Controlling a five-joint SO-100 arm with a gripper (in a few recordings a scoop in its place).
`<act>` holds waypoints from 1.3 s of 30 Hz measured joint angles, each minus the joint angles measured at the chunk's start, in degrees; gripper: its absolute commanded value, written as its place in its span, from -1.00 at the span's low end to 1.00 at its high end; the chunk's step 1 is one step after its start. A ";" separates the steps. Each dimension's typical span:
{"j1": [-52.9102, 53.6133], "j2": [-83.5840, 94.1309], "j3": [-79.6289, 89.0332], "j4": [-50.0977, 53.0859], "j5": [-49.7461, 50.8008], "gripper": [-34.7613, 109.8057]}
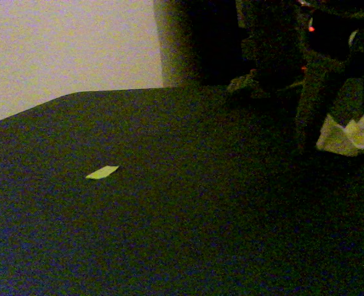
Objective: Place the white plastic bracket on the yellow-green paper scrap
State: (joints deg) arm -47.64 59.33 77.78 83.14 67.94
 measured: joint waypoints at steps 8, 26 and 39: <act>0.09 0.00 -0.97 0.00 -1.76 -0.52; 8.09 6.06 -8.53 7.91 -19.60 -0.52; 27.86 25.66 -0.44 8.79 -36.47 -0.52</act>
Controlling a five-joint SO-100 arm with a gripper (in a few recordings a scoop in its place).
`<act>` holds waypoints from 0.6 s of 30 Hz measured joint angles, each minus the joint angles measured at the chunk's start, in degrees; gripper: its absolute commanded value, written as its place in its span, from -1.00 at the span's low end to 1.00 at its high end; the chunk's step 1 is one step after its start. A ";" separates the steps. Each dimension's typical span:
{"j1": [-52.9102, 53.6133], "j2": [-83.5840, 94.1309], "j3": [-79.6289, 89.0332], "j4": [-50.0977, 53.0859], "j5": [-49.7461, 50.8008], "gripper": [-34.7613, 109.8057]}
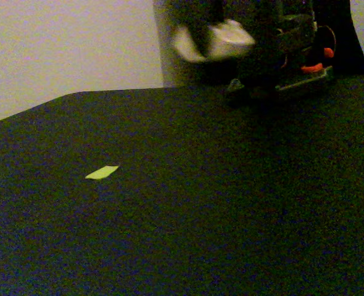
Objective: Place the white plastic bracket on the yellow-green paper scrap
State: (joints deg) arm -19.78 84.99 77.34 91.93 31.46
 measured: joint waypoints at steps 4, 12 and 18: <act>6.59 6.59 7.65 -3.08 -3.25 -0.52; 14.06 12.13 21.36 -12.39 -6.94 -0.52; 17.67 11.51 27.95 -18.72 -8.26 -0.52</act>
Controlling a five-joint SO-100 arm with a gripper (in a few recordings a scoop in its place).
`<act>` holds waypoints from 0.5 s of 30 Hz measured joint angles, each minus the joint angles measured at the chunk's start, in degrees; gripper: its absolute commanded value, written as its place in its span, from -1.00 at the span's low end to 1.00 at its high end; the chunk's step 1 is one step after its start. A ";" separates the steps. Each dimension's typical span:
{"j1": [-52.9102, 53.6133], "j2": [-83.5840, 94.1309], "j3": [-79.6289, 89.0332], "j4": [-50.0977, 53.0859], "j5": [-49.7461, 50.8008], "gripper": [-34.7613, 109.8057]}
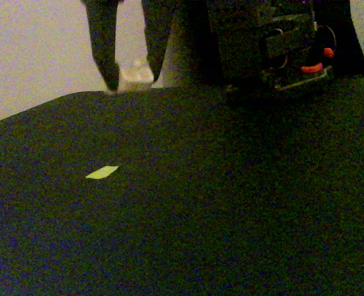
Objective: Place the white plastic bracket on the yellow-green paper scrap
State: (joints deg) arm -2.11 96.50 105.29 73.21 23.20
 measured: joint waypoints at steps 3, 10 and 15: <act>1.14 -2.37 0.26 -2.99 0.00 -0.52; 2.90 -7.21 0.35 -7.29 -0.97 -0.52; 4.39 -10.20 0.26 -9.67 -0.97 -0.52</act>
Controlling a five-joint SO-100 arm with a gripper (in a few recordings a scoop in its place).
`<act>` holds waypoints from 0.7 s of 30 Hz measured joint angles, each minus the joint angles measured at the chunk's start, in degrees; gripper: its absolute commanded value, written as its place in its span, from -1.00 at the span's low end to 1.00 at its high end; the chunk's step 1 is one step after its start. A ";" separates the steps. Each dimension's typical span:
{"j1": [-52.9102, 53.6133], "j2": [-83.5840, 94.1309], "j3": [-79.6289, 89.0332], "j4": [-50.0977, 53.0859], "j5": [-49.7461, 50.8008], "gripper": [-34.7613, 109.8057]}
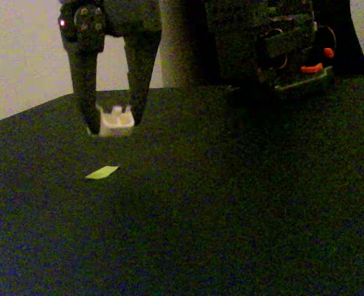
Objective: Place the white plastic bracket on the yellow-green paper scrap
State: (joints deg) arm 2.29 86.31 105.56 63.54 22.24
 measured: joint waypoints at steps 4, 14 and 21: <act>0.88 -2.20 0.09 -1.14 -0.09 -0.52; 1.67 -6.59 0.00 -1.93 0.70 -0.39; 2.02 -6.59 0.00 -2.90 0.79 -0.11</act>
State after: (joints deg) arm 4.31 79.72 105.56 60.64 23.03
